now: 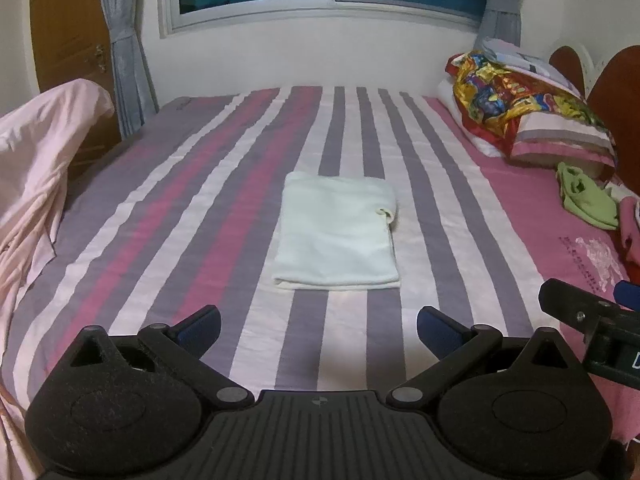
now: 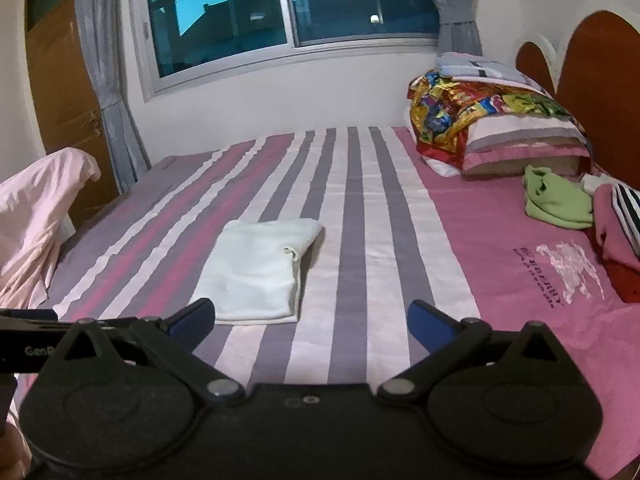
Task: Fold small clothes
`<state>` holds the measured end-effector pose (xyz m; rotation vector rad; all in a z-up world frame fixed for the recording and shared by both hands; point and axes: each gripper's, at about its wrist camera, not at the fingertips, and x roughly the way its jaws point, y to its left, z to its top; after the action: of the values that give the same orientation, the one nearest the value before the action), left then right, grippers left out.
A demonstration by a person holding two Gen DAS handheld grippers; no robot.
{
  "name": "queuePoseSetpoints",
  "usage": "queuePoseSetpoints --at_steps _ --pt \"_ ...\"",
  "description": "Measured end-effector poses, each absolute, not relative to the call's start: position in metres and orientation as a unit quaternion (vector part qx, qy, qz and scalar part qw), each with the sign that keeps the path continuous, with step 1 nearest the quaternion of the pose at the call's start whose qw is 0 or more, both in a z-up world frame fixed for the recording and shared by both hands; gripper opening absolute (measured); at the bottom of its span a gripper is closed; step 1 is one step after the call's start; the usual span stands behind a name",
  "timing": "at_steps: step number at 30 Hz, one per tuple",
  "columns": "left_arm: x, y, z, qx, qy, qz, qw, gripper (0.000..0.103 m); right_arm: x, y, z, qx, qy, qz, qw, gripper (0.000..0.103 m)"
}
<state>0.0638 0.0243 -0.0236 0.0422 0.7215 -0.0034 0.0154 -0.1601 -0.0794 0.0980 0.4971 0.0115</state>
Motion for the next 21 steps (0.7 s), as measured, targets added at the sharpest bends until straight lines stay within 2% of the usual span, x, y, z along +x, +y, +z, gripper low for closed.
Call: queuePoseSetpoints --at_steps 21 --pt "0.062 0.02 -0.0267 0.008 0.359 0.001 0.933 0.103 0.015 -0.1674 -0.0787 0.04 0.243 -0.003 0.969 0.103"
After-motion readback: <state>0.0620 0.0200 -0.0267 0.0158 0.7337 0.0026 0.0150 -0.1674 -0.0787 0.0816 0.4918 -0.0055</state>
